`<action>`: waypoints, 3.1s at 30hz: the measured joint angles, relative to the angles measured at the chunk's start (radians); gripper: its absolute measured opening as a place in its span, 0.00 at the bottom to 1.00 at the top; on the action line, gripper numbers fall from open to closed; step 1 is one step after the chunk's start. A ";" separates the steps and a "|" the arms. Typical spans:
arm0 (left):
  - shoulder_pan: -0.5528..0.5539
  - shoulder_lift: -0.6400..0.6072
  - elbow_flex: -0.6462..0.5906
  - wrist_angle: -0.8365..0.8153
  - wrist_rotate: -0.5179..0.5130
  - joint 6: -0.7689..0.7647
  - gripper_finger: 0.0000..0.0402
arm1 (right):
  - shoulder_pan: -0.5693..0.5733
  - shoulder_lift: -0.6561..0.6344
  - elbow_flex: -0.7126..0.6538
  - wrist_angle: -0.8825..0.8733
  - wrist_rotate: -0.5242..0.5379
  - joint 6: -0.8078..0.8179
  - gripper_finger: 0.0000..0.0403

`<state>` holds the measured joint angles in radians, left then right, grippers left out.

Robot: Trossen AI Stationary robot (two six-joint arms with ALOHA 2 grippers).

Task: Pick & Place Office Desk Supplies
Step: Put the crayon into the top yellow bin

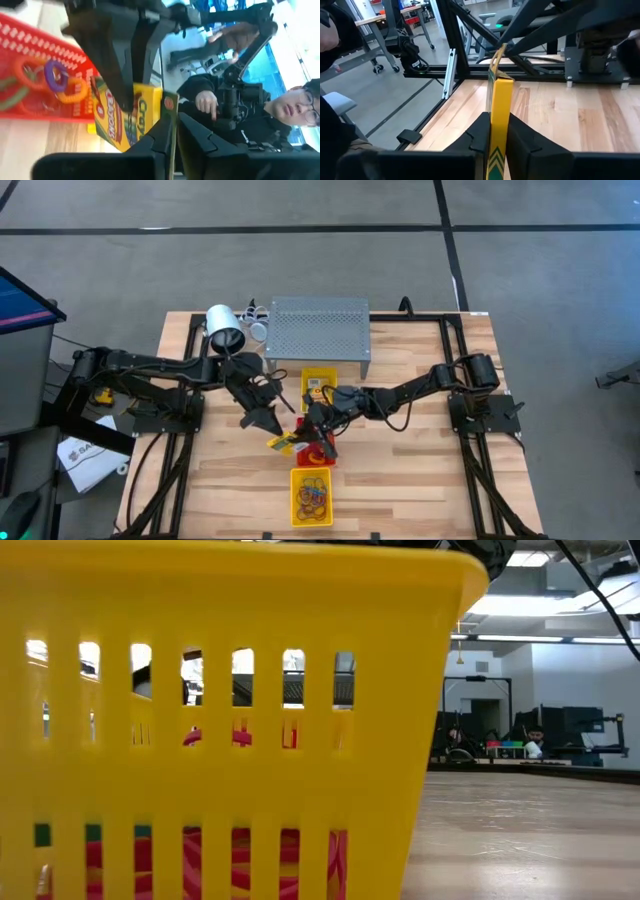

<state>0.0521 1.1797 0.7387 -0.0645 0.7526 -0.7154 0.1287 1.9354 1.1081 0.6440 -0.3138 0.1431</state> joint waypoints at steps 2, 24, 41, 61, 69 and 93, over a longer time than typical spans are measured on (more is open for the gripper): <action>0.000 0.000 0.000 0.018 -0.012 -0.002 0.09 | 0.001 0.000 0.000 -0.005 -0.001 0.005 0.09; 0.083 -0.005 0.000 0.048 0.065 0.156 0.43 | -0.005 0.000 0.000 -0.035 0.000 -0.016 0.08; 0.088 -0.186 0.001 0.043 -0.004 0.320 0.42 | -0.054 -0.149 0.000 -0.349 0.284 -0.208 0.09; 0.071 -0.198 0.001 0.038 -0.049 0.352 0.42 | -0.098 -0.149 0.000 -0.576 0.559 -0.268 0.07; 0.071 -0.197 0.001 0.038 -0.055 0.353 0.42 | -0.100 -0.149 0.000 -0.643 0.712 -0.282 0.11; 0.071 -0.197 0.000 0.038 -0.075 0.353 0.42 | -0.120 -0.149 0.000 -0.696 0.581 -0.263 0.29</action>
<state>0.1226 0.9825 0.7388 -0.0261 0.6771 -0.3621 0.0090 1.7866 1.1076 -0.0521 0.2668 -0.1200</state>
